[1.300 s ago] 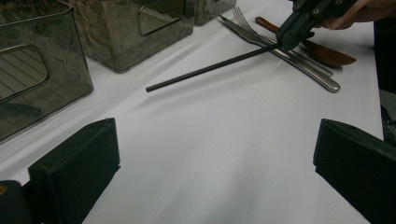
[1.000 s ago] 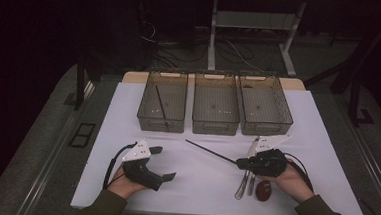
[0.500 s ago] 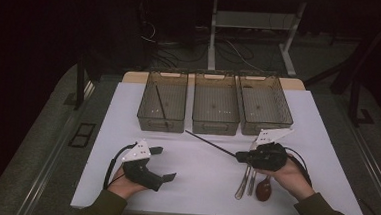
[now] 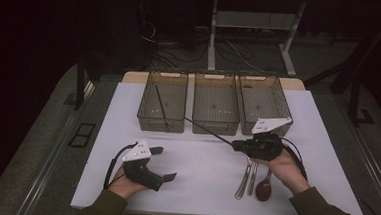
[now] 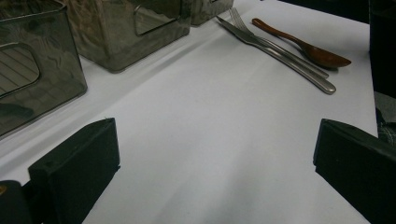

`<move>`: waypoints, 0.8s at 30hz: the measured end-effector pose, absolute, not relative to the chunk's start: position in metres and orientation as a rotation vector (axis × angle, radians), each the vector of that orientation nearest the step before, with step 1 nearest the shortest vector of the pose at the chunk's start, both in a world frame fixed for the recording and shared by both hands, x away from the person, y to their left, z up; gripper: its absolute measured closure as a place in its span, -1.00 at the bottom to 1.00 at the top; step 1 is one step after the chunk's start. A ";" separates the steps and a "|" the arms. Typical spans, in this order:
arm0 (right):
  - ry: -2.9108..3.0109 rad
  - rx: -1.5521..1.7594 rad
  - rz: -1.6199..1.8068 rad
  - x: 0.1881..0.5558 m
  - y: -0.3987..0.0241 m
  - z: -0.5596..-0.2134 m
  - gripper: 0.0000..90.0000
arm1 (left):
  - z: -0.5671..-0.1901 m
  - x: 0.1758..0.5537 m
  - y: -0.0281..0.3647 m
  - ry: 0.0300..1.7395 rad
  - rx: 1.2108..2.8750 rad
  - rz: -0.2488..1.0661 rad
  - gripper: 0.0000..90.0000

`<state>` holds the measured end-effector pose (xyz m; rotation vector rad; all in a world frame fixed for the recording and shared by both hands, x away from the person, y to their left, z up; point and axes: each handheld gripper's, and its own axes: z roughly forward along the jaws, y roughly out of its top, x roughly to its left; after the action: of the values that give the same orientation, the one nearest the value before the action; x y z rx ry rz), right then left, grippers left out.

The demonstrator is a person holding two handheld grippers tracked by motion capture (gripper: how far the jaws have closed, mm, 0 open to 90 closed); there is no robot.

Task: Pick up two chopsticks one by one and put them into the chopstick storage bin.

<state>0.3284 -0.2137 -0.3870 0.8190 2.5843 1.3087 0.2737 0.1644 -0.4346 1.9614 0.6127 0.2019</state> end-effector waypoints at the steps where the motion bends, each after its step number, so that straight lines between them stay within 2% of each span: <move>1: 2.581 0.820 1.304 0.330 -0.211 -0.386 0.87 | -0.435 0.274 0.164 0.610 1.963 0.204 -1.00; 24: 2.537 0.862 1.269 0.371 -0.168 -0.368 0.87 | -0.434 0.273 0.165 0.610 1.960 0.205 -1.00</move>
<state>0.3710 -0.1676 -0.3677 0.8616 2.5368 1.2687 0.2729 0.1650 -0.4343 1.9605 0.6104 0.2055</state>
